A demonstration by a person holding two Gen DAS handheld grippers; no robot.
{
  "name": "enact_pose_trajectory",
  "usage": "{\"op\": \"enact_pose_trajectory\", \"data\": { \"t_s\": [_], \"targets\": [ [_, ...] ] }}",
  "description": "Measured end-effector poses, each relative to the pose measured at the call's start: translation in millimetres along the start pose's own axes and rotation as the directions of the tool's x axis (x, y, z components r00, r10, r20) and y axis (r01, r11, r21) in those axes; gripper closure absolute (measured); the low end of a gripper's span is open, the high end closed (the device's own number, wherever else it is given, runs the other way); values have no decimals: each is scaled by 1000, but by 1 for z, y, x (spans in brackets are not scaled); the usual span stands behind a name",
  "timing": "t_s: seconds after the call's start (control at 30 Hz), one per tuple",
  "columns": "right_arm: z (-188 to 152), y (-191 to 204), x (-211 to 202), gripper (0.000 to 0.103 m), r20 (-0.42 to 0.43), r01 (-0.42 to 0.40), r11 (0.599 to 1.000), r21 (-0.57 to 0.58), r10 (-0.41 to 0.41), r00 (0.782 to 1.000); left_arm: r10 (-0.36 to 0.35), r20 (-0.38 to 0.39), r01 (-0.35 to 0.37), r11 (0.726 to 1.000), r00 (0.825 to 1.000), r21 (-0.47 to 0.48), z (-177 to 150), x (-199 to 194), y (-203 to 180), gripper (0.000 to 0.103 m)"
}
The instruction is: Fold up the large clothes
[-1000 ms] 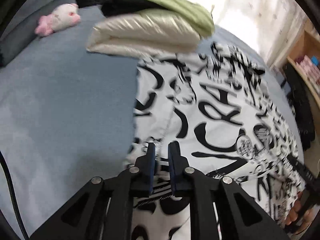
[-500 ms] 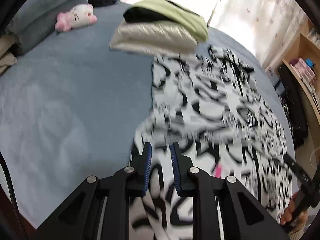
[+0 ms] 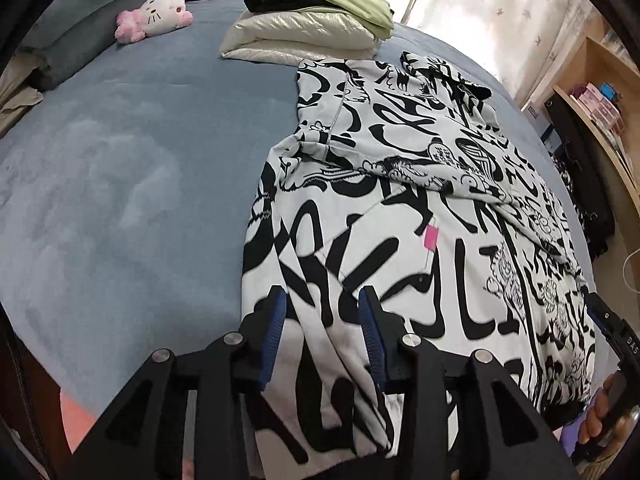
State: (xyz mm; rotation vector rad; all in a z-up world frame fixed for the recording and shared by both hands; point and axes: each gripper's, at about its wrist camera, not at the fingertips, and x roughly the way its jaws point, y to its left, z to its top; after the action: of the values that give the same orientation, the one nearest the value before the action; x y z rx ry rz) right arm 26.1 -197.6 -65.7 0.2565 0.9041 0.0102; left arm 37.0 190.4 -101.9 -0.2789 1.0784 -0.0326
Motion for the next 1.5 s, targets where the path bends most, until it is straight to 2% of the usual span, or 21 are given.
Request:
{"op": "enact_pose_trajectory", "data": {
  "t_s": [0.17,0.3,0.47,0.6,0.7,1.07,1.13,1.27,1.43,1.5],
  "targets": [
    [-13,-16,-14,42,-11,7,999,35,-7,1000,4,8,-4,1000,1000,27,-11,-8,-4,60],
    [-22,-25,-23,42,-13,22,999,42,-21,1000,11,6,-11,999,1000,39,-18,-10,-4,59],
    [-30,-37,-33,42,-22,46,998,35,-45,999,19,-14,-18,999,1000,30,-24,-7,2,58],
    [-38,-54,-40,42,-35,67,997,43,-65,997,27,-43,-26,999,999,21,-29,-2,10,49],
    [-45,-72,-45,42,-56,63,996,65,-60,997,30,-71,-29,1000,997,12,-32,3,16,48],
    [-65,-130,-60,42,-102,172,975,140,-159,982,-12,-108,6,999,994,-48,-34,19,30,44],
    [-69,-139,-59,42,-117,169,971,169,-150,982,-25,-114,19,998,993,-53,-33,21,32,43],
    [-77,-151,-52,42,-140,126,967,220,-96,986,-68,-134,60,996,989,-66,-32,28,37,35],
    [-75,-142,-45,42,-140,56,981,186,-30,990,-102,-138,90,992,985,-90,-33,33,40,31],
    [-75,-136,-42,41,-139,48,986,159,-26,990,-124,-141,112,989,982,-93,-33,34,41,26]
  ]
}}
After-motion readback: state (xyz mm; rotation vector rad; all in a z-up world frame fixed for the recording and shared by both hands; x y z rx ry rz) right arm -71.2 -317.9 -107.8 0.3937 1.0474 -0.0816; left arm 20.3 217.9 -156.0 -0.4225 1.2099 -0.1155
